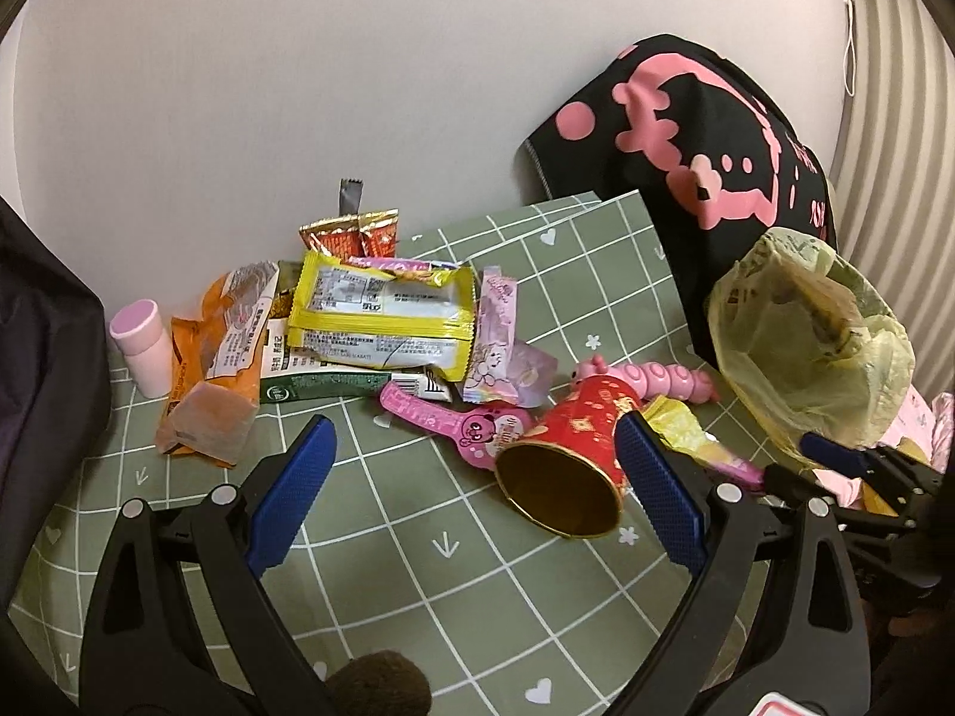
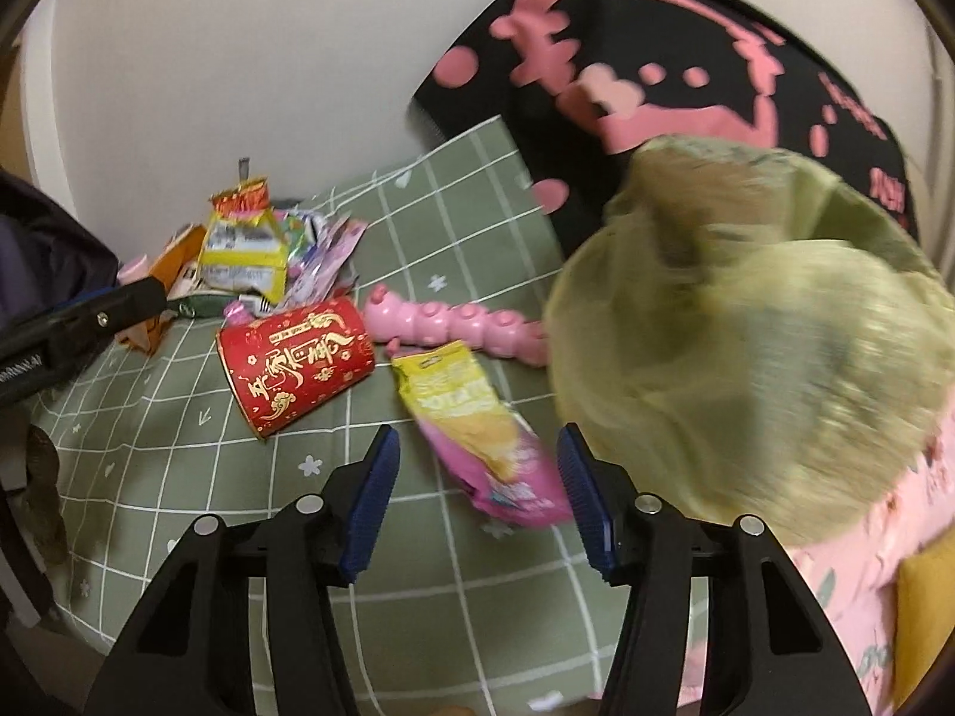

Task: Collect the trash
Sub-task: 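Grasp the yellow potato chips bag with the right tool while the left tool grasps the red cup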

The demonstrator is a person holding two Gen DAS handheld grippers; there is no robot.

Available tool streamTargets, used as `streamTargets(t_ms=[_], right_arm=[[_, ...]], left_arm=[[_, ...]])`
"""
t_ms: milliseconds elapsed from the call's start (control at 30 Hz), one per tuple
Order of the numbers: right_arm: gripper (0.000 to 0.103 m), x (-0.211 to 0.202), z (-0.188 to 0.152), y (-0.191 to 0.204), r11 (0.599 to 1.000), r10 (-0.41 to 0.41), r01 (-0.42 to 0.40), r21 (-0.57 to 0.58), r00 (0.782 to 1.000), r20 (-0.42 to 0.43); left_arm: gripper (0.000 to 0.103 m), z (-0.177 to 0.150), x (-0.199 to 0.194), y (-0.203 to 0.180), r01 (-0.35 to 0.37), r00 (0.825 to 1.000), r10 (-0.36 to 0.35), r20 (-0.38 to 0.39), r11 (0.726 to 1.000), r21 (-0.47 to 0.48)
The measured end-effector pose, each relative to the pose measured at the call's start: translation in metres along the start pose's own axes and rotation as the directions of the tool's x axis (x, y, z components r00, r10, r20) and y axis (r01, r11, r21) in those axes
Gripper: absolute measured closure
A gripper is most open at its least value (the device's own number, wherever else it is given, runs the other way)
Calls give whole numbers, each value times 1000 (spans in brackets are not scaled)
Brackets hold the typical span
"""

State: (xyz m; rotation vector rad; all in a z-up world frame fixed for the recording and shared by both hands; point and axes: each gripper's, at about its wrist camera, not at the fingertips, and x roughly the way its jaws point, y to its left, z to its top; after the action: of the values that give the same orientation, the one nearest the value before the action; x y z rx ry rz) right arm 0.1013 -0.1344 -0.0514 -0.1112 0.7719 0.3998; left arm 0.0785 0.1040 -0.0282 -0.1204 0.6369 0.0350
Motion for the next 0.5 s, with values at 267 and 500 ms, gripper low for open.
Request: streamTargets(t_ms=[267, 500], right_arm=[[66, 46, -2, 11, 994, -24, 15, -109, 996, -87], [91, 35, 5, -4, 999, 45, -47, -14, 994, -99]], left_arm=[[10, 2, 27, 10, 32, 994, -31, -109, 999, 12], [11, 4, 32, 4, 69, 987, -61, -148, 996, 51]])
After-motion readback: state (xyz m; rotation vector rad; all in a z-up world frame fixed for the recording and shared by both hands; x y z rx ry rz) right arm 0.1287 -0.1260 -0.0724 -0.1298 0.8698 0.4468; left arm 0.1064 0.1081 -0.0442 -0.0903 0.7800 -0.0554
